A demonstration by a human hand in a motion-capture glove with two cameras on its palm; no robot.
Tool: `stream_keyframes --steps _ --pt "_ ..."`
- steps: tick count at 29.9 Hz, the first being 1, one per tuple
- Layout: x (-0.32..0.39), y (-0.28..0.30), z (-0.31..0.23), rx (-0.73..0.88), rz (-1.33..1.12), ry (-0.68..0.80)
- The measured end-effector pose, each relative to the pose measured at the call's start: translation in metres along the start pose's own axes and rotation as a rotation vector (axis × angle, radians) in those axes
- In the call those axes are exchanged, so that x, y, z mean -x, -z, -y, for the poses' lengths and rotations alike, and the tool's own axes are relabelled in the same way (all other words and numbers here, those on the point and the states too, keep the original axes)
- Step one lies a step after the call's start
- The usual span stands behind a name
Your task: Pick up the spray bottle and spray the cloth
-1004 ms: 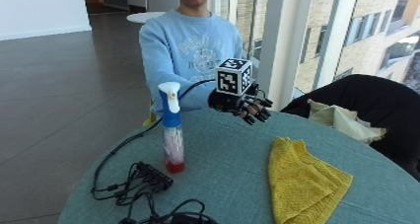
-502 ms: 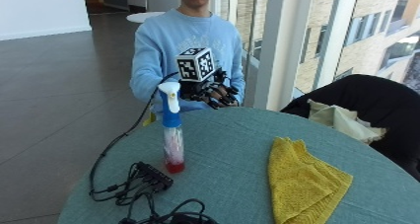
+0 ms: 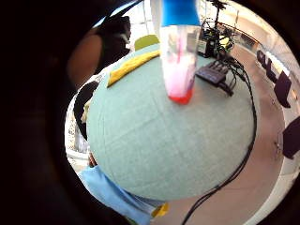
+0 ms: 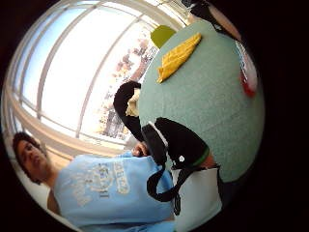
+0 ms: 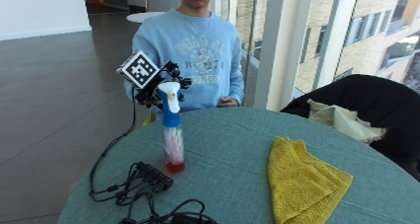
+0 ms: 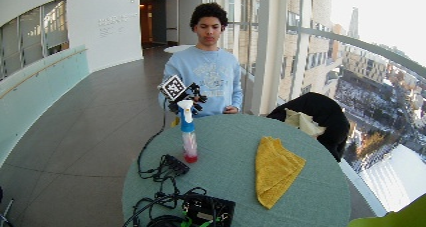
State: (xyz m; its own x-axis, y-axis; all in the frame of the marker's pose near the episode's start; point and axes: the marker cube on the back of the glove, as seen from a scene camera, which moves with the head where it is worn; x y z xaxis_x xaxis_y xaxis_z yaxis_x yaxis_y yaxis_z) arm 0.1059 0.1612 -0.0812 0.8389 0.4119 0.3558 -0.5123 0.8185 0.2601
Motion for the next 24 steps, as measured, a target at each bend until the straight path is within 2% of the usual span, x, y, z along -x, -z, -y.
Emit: stream_keyframes --steps 4,9,12,15,24 --pt "-0.022 0.008 0.004 -0.030 0.154 -0.060" --pt "-0.049 0.012 0.014 -0.129 0.271 -0.064" --pt "-0.060 0.013 0.024 -0.186 0.336 -0.160" --pt "-0.070 0.013 0.033 -0.198 0.378 -0.235" --pt "-0.095 0.008 0.067 -0.215 0.428 -0.291"
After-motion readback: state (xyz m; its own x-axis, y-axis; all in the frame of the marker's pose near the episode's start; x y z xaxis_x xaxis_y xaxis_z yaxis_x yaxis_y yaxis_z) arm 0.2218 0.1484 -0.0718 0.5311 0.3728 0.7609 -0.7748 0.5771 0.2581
